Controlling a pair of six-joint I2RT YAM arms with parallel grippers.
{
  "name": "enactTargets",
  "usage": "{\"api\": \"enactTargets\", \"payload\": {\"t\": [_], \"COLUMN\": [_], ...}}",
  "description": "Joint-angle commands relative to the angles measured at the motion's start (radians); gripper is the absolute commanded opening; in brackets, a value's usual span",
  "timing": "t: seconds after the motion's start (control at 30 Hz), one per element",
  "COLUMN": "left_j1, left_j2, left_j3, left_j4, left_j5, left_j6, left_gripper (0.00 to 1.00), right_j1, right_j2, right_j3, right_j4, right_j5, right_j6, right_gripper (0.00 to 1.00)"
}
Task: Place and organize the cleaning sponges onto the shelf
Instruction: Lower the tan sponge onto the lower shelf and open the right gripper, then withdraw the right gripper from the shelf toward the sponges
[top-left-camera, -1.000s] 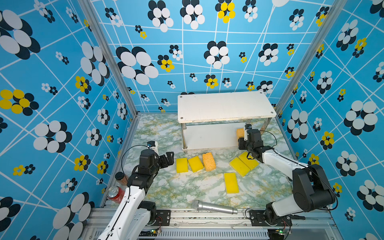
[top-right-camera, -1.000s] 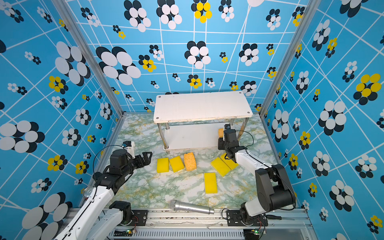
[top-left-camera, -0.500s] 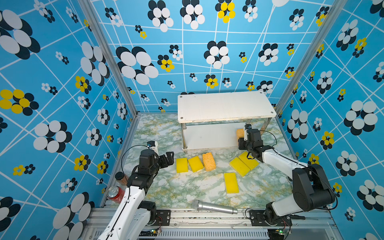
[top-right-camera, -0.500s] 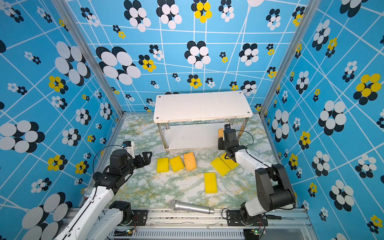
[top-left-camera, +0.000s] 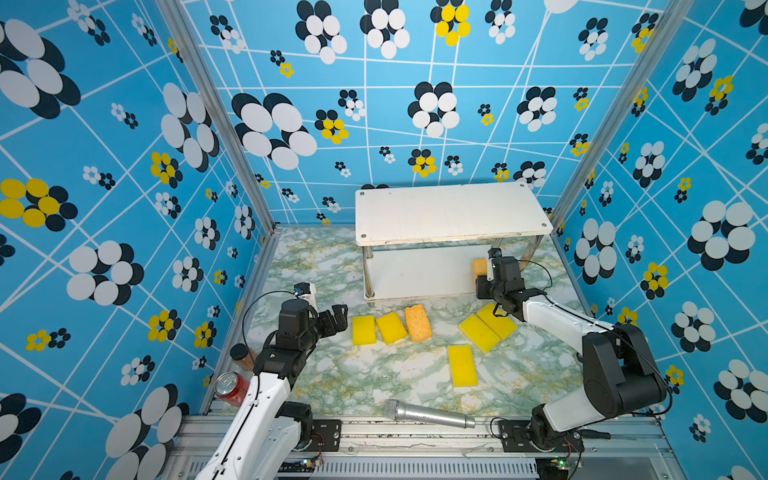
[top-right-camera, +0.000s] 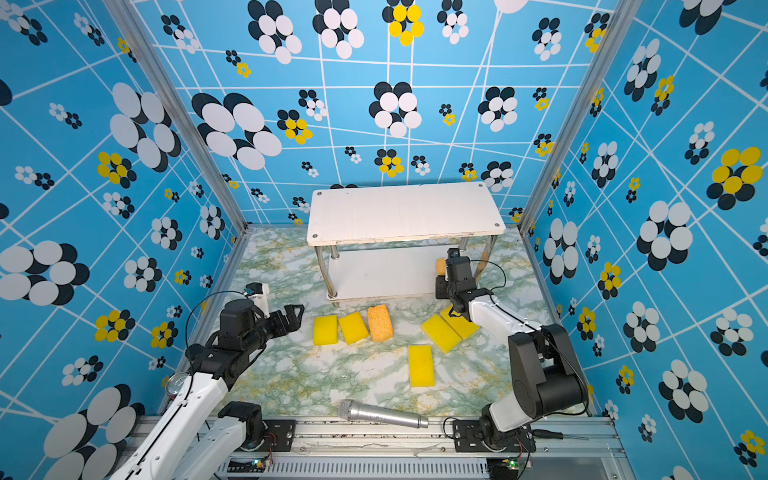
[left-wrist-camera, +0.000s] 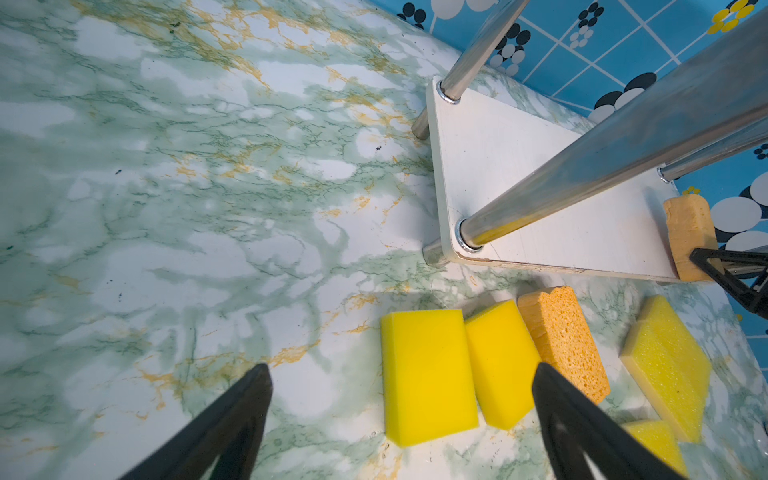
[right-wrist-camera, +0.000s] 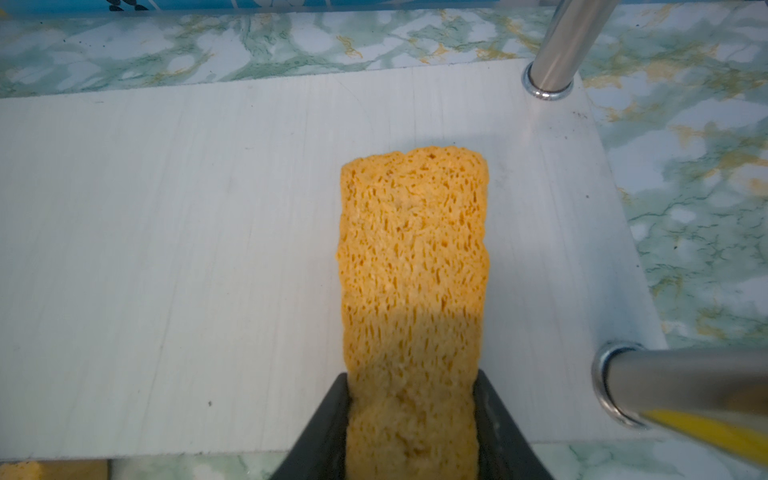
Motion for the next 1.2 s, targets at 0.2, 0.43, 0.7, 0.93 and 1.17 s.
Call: {"api": "enactTargets", "payload": {"t": [0.2, 0.43, 0.7, 0.93, 1.17], "left_j1": [0.010, 0.010, 0.011, 0.013, 0.013], "left_j2": [-0.016, -0.018, -0.021, -0.021, -0.026], "left_j3": [0.024, 0.023, 0.023, 0.022, 0.023], "left_j4": [-0.013, -0.015, -0.015, -0.017, -0.018], "left_j5": [-0.004, -0.003, -0.004, -0.001, -0.002], "left_j6": [0.017, 0.018, 0.018, 0.017, 0.016], "left_gripper": [0.99, 0.99, 0.99, 0.99, 0.99], "right_j1": [-0.005, -0.005, -0.005, -0.005, -0.005], "right_j2": [0.018, 0.019, 0.018, 0.010, -0.029], "right_j3": [0.038, 0.039, 0.039, 0.030, 0.017], "right_j4": [-0.036, -0.037, -0.038, -0.035, -0.036], "right_j5": [0.005, 0.003, 0.006, 0.013, -0.003], "right_j6": [0.005, 0.003, 0.005, -0.001, -0.011], "right_gripper": [0.37, 0.48, 0.72, 0.88, 0.88]}}
